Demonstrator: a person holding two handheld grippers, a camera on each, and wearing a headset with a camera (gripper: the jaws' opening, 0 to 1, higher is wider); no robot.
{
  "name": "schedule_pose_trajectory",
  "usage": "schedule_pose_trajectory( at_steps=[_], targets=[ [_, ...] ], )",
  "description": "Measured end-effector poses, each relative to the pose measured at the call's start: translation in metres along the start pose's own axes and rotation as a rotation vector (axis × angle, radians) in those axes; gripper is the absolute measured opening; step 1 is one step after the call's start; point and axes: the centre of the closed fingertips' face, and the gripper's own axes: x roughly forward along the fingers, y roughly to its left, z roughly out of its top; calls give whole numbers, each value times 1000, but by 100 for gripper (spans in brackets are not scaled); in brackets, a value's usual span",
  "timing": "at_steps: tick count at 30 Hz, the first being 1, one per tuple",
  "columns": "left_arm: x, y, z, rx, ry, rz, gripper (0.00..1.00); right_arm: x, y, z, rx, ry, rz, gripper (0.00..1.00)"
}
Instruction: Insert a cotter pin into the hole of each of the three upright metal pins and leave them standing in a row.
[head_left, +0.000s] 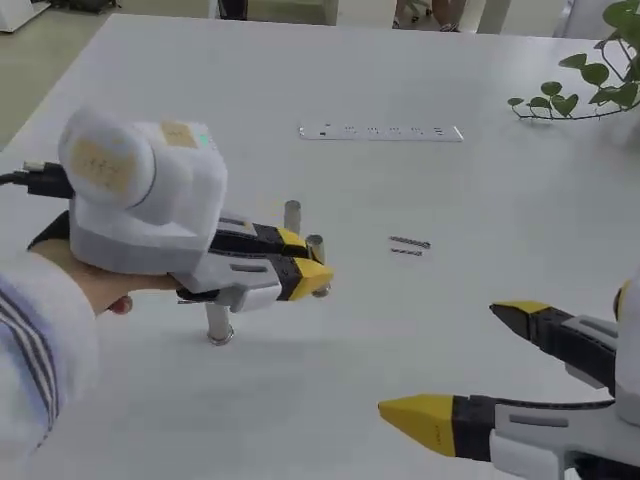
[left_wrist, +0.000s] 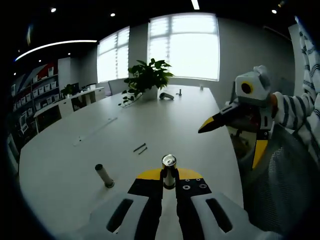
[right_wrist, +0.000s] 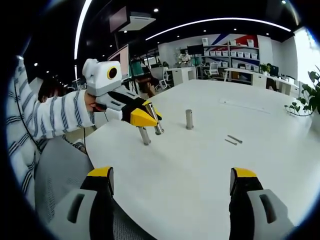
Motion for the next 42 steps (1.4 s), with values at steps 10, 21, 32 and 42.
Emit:
schedule_pose_trajectory(
  at_steps=[10,21,32,42],
  targets=[
    [10,-19,-14,-2,10,-23,5,1,1,-4,0,15,6,95],
    [24,-35,-53,-1,89,-21,5,5,5,-11,1,41,21,95],
    [29,-43,-74,-15,133,-12,5,9,9,-13,2,66,38,96],
    [29,-44,-78,-31,118,0,5,10,13,-15,0,80,51,95]
  ],
)
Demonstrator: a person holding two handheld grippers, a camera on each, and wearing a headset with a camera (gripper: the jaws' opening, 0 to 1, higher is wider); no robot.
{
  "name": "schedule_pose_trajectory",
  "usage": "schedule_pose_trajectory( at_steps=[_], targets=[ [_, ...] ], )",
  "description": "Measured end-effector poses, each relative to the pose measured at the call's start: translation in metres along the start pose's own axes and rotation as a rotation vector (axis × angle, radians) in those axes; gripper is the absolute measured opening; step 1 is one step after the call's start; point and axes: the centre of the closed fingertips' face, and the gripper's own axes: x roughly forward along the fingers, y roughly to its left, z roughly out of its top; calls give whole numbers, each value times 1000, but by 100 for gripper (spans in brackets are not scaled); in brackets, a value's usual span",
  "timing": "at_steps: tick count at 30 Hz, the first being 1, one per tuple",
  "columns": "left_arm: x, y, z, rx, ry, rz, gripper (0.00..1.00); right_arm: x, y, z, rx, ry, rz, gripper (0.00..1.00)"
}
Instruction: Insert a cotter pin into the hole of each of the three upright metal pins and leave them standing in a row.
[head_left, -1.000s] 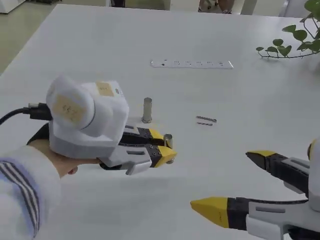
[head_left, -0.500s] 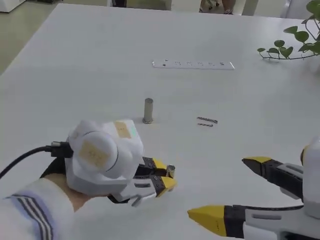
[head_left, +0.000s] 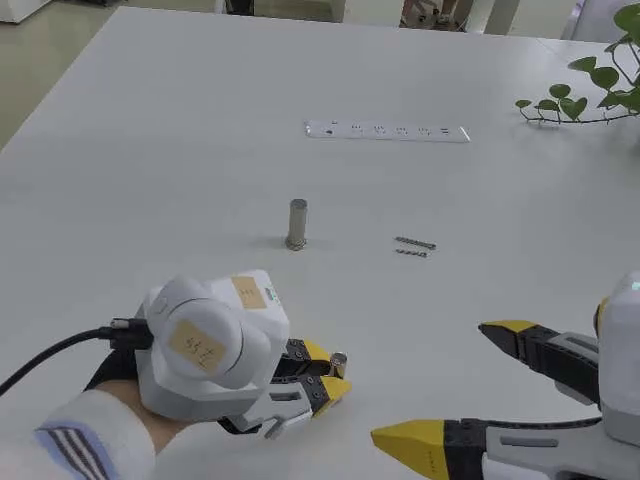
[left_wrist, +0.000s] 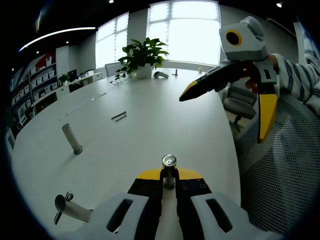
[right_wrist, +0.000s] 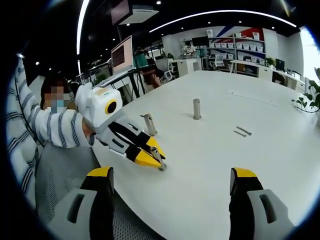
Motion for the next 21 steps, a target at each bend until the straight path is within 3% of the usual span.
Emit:
schedule_pose_trajectory(
  at_steps=[14,15,18,21],
  targets=[
    [2,-4,-2,51,-17,-7,5,3,3,-4,5,8,8,94],
    [3,-5,-2,-17,-25,-4,5,3,4,-4,6,6,10,94],
    [3,-5,-2,7,-28,0,5,4,4,-4,12,1,10,94],
    [3,-5,-1,-5,-30,5,6,4,3,-4,13,2,8,94]
  ],
)
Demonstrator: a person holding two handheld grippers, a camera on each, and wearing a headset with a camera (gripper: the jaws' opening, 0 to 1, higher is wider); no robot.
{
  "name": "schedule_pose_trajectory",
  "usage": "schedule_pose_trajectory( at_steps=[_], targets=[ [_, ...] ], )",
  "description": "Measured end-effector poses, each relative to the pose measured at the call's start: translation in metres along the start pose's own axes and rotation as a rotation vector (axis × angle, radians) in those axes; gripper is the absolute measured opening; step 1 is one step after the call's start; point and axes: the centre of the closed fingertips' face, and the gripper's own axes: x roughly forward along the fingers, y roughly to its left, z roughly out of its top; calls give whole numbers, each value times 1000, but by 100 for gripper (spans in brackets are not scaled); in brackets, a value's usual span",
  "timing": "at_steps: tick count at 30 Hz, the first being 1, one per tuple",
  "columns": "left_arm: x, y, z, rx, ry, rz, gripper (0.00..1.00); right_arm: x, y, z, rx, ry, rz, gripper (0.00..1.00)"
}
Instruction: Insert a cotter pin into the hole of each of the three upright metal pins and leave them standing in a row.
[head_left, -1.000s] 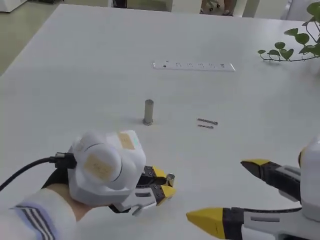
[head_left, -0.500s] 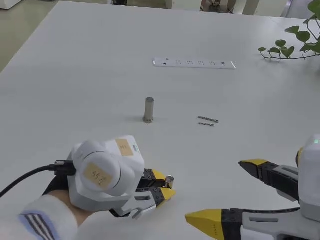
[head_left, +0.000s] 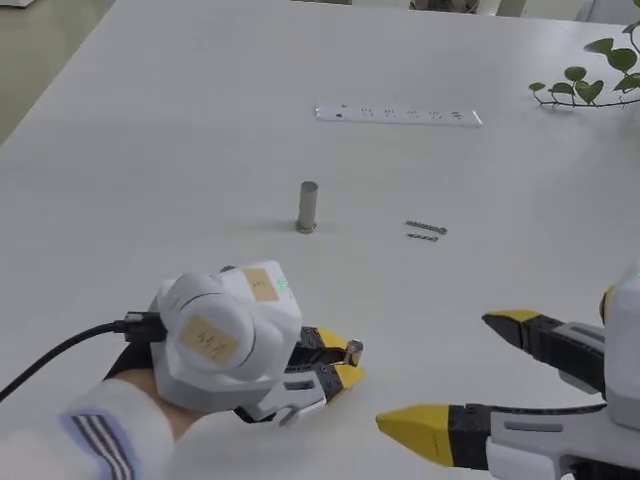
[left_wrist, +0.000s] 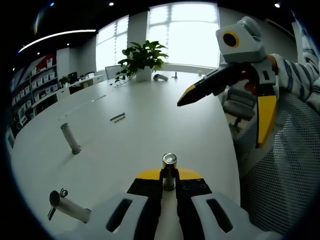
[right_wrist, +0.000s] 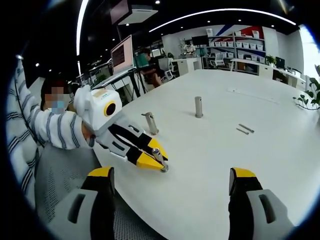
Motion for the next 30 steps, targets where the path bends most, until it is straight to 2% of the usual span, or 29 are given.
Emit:
schedule_pose_trajectory(
  at_steps=[2,5,7,9,10,12,14,17,22,25,27,28,30],
  targets=[
    [-1,2,1,-7,-11,16,12,0,0,-1,3,5,4,93],
    [-7,2,8,-12,-32,7,33,0,-1,-1,7,4,2,94],
    [-15,0,14,-19,-48,-14,36,0,-2,0,8,0,2,93],
    [-22,1,17,-26,-61,-12,40,0,-3,1,12,-7,1,94],
    [-26,2,18,-30,-62,-9,43,-1,-4,0,16,-8,1,94],
    [-36,3,18,-81,-69,-12,53,-1,-5,0,25,-14,2,94],
    [-46,2,21,-93,-85,-17,60,-1,-5,-1,28,-15,3,94],
    [-60,0,23,-99,-99,-21,66,0,-6,-1,36,-17,4,94],
    [-78,-5,16,-108,-85,-26,78,1,-7,1,34,-18,7,94],
    [-87,-7,11,-122,-67,-24,81,2,-9,4,27,-17,7,94],
    [-91,-10,7,-166,-58,-21,84,2,-12,7,24,-21,6,94],
    [-91,-12,6,-205,-62,-25,87,4,-13,8,22,-25,7,94],
    [-91,-16,7,-225,-82,-33,93,7,-18,10,19,-24,8,94]
  ],
)
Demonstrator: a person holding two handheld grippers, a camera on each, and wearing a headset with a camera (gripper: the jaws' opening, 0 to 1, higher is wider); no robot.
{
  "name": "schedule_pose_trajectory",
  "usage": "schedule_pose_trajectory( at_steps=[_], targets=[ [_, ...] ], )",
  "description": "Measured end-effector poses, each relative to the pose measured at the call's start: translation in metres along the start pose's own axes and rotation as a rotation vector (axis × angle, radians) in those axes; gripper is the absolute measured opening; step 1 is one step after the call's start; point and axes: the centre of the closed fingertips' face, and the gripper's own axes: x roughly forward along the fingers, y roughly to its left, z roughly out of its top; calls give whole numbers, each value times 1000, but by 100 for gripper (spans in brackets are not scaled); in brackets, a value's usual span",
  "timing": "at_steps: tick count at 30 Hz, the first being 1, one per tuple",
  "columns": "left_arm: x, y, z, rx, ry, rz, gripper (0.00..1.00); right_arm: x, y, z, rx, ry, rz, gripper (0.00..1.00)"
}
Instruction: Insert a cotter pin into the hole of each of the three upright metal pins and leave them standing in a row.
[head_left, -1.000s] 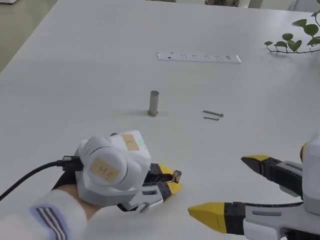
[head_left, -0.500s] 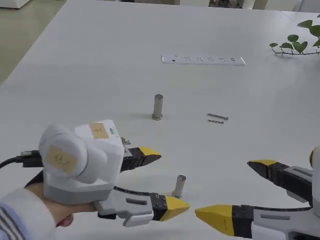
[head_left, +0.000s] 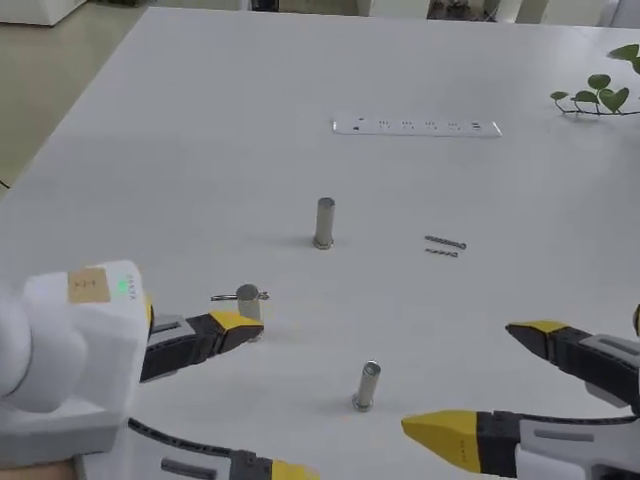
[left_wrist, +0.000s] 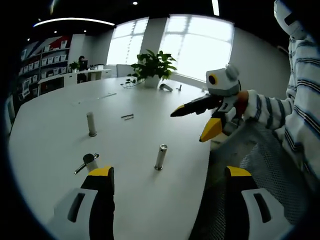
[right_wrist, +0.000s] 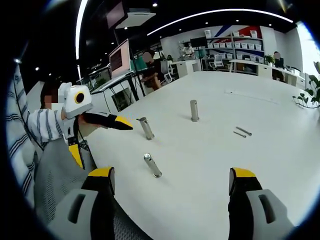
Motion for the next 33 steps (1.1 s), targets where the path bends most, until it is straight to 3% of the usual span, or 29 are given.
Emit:
schedule_pose_trajectory(
  at_steps=[5,10,13,16,18,22,25,33],
  targets=[
    [2,-13,-5,3,10,-10,99,7,-13,2,-23,15,-4,93],
    [4,-18,-12,-22,27,-25,99,14,-33,6,-101,58,-18,93],
    [3,-20,-14,-29,29,-22,99,16,-51,15,-197,96,-45,87],
    [2,-20,-15,-42,24,-15,99,20,-62,23,-212,120,-39,84],
    [0,-21,-16,-42,25,-18,99,22,-68,35,-248,114,-29,82],
    [-2,-25,-19,-49,30,-24,99,25,-79,52,-355,154,-34,78],
    [-4,-25,-22,-48,36,-21,99,30,-84,66,-393,164,-18,74],
    [-7,-25,-29,-27,63,-7,99,42,-103,75,-524,268,-6,64]
  ],
)
